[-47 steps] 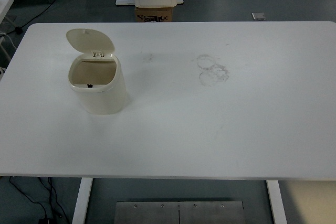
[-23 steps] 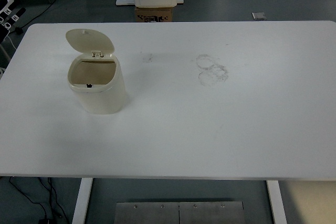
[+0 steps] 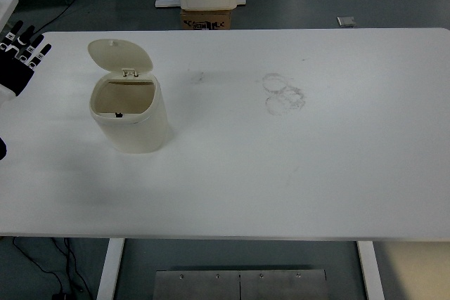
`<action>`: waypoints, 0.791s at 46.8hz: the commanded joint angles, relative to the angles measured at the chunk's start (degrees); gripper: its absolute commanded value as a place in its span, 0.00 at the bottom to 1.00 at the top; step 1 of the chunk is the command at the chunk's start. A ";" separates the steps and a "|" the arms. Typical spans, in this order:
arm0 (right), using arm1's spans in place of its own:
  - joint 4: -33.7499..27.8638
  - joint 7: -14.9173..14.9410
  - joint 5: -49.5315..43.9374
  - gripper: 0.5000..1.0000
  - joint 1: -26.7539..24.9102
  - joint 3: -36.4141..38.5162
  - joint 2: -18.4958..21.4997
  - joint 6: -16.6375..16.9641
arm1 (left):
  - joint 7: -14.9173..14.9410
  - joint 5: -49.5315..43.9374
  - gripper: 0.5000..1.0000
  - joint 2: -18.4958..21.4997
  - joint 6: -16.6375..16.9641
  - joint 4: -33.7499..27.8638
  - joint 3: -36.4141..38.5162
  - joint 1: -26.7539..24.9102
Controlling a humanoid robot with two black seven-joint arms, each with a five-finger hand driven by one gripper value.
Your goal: Open trash bin
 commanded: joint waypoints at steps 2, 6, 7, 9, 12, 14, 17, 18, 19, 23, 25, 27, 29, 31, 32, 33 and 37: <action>0.00 0.00 -0.13 0.98 0.00 0.08 0.00 0.00 | -0.28 0.01 1.00 -0.68 0.00 1.04 0.09 -0.07; 0.00 0.00 0.04 0.98 0.00 0.08 0.00 0.00 | -0.28 0.18 1.00 -1.47 0.00 1.40 0.09 -0.07; 0.00 0.00 -0.04 0.98 0.00 -0.01 0.00 0.00 | -0.28 0.18 1.00 -1.56 0.00 1.40 0.18 -0.16; 0.00 0.00 -0.13 0.98 0.00 -0.01 0.00 0.08 | -0.28 0.18 1.00 -1.82 0.00 1.40 0.27 -0.16; 0.00 0.00 -0.22 0.98 0.00 -0.01 0.00 0.08 | -0.28 0.27 1.00 -2.17 0.00 1.40 0.27 -0.16; 0.00 0.00 -0.05 0.98 0.00 -0.01 0.00 0.08 | -0.28 0.27 1.00 -2.18 0.00 1.40 0.27 -0.25; 0.00 0.00 0.04 0.98 0.00 -0.01 0.00 0.08 | -0.28 0.27 1.00 -2.18 0.00 1.40 0.27 -0.42; 0.00 0.00 0.04 0.98 0.00 -0.01 0.00 0.08 | -0.28 0.27 1.00 -2.18 0.00 1.40 0.35 -0.42; 0.00 0.00 0.04 0.98 -0.08 0.08 0.00 0.08 | -0.28 0.27 1.00 -2.18 0.00 1.40 0.35 -0.51; 0.00 0.00 0.04 0.98 -0.09 -0.01 0.00 0.08 | -0.28 0.36 1.00 -2.35 0.00 1.40 0.44 -0.51; 0.00 0.00 0.04 0.98 -0.09 0.08 0.00 0.08 | -0.28 0.36 1.00 -2.44 0.00 1.40 0.44 -0.51; 0.00 0.00 0.04 0.98 -0.09 0.08 0.00 0.08 | -0.28 0.45 1.00 -2.53 0.00 1.40 0.44 -0.51; 0.00 0.00 0.04 0.98 -0.09 0.08 0.00 0.08 | -0.28 0.53 1.00 -2.62 0.00 1.40 0.44 -0.51; 0.09 0.00 0.04 0.98 -0.09 0.08 0.00 0.08 | -0.28 0.80 1.00 -2.62 0.00 1.40 0.44 -0.51; 0.00 0.00 0.13 0.98 -0.09 0.17 0.00 0.08 | -0.28 0.97 1.00 -2.62 0.00 1.40 0.36 -0.51; 0.00 0.00 0.04 0.98 -0.17 0.17 0.00 0.00 | -0.28 1.06 1.00 -2.62 0.00 1.40 0.35 -0.51; 0.00 0.00 0.13 0.98 -0.17 0.17 0.00 0.00 | -0.28 1.24 1.00 -2.62 0.00 1.40 0.35 -0.51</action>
